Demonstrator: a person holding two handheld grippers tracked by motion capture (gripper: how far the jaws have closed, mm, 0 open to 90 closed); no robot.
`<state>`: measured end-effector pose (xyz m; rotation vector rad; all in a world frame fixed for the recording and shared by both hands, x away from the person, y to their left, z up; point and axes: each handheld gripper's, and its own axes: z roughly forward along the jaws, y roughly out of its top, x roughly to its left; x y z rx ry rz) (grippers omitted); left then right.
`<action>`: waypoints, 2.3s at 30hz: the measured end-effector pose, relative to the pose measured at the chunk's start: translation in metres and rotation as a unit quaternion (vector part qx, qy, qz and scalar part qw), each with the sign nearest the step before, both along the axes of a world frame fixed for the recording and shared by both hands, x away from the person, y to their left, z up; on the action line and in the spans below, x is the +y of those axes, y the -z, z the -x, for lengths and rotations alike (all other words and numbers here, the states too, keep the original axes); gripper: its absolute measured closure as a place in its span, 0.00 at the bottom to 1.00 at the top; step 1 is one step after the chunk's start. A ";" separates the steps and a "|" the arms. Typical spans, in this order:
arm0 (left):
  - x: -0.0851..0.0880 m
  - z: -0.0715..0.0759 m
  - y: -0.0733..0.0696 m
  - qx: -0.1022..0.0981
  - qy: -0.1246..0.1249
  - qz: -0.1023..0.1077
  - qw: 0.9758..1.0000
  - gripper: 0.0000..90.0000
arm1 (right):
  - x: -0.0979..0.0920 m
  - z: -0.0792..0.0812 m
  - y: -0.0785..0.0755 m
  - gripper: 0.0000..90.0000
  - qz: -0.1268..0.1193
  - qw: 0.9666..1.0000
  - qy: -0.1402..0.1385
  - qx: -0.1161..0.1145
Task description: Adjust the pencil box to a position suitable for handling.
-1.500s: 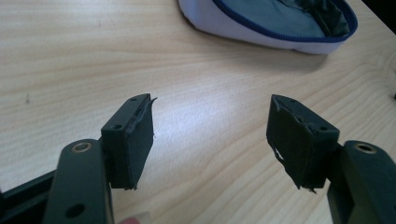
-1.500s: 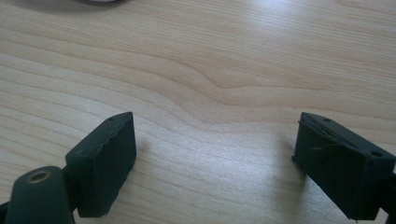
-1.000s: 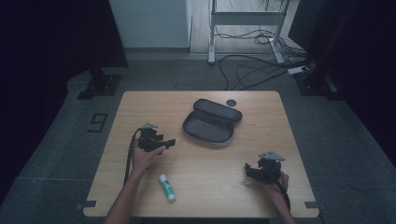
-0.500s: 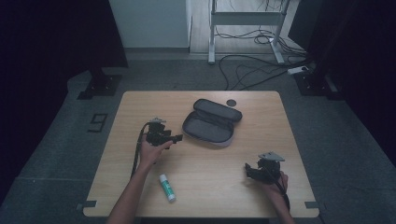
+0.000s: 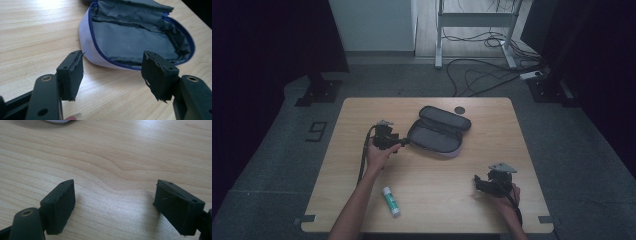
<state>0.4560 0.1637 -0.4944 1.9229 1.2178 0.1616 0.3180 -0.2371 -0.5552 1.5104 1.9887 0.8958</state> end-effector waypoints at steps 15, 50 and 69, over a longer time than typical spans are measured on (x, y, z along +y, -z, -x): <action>-0.015 -0.024 0.023 0.010 -0.020 -0.009 1.000 0.50 | 0.000 0.000 0.000 0.19 0.000 1.000 0.001 0.000; -0.024 -0.041 0.028 0.029 -0.040 -0.028 0.998 0.44 | 0.000 0.001 0.000 0.20 0.000 1.000 0.004 -0.001; -0.027 -0.049 0.042 0.048 -0.048 -0.035 0.997 0.72 | 0.014 -0.026 -0.025 0.34 -0.022 0.999 -0.008 -0.028</action>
